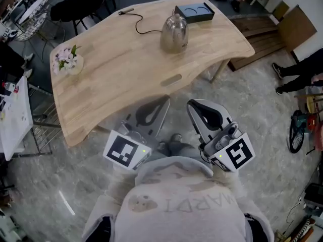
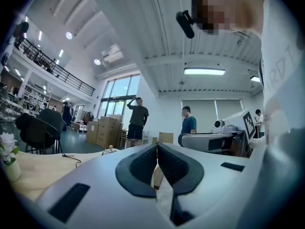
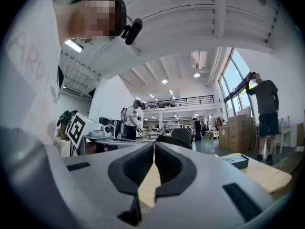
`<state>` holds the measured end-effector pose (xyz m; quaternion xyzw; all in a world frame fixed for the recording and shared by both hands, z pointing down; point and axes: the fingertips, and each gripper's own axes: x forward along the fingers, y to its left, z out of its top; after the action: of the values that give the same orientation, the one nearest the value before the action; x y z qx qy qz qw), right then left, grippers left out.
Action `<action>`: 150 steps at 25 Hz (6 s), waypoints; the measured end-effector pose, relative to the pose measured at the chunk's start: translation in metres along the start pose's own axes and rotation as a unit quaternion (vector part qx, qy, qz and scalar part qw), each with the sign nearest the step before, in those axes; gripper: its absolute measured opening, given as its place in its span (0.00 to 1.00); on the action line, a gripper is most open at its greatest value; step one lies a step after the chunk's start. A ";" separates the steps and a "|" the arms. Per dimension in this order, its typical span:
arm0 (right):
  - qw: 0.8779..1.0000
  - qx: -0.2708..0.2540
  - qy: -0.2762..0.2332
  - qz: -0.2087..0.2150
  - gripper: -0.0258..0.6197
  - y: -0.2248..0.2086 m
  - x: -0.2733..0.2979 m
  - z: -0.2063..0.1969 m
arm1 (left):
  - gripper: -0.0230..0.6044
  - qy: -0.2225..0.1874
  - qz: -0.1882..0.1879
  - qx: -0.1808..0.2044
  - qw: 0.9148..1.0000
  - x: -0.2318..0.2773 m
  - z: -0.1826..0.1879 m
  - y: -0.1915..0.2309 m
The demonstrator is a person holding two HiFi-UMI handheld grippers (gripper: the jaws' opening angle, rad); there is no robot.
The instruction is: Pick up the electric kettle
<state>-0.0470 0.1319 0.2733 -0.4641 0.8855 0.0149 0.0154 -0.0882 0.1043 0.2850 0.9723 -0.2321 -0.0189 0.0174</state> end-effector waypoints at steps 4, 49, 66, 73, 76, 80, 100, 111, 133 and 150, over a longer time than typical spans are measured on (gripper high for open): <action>1.000 0.006 -0.003 -0.006 0.08 0.002 0.001 -0.001 | 0.06 -0.001 -0.007 -0.001 1.000 -0.003 -0.001 -0.001; 0.983 0.109 0.119 0.084 0.34 -0.254 0.140 -0.137 | 0.06 -0.015 0.070 0.018 0.997 0.203 0.003 0.164; 0.956 0.161 0.206 0.134 0.37 -0.272 0.202 -0.227 | 0.06 0.023 0.128 0.030 0.991 0.180 0.003 0.212; 0.951 0.166 0.212 0.151 0.37 -0.269 0.217 -0.238 | 0.06 0.031 0.144 0.031 0.989 0.170 0.001 0.217; 0.949 0.166 0.216 0.158 0.37 -0.264 0.225 -0.240 | 0.06 0.025 0.150 0.031 0.988 0.165 0.004 0.221; 0.947 0.165 0.218 0.167 0.37 -0.259 0.232 -0.245 | 0.06 0.034 0.150 0.034 0.988 0.165 0.000 0.225; 0.942 0.150 0.227 0.196 0.31 -0.233 0.262 -0.254 | 0.06 0.025 0.140 0.031 0.989 0.170 0.002 0.233; 0.948 0.147 0.221 0.175 0.25 -0.237 0.264 -0.255 | 0.06 0.027 0.145 0.030 0.989 0.162 0.002 0.230; 0.965 0.094 0.167 0.180 0.24 -0.232 0.251 -0.203 | 0.06 0.024 0.153 0.033 0.987 0.158 0.004 0.209; 0.976 0.100 0.082 0.173 0.25 -0.235 0.170 -0.100 | 0.06 0.029 0.114 0.045 0.992 0.200 0.000 0.157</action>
<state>0.0486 -0.1453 0.3630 -0.2996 0.9476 -0.1097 -0.0139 0.0192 -0.1256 0.2855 0.9394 -0.3418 0.0218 -0.0171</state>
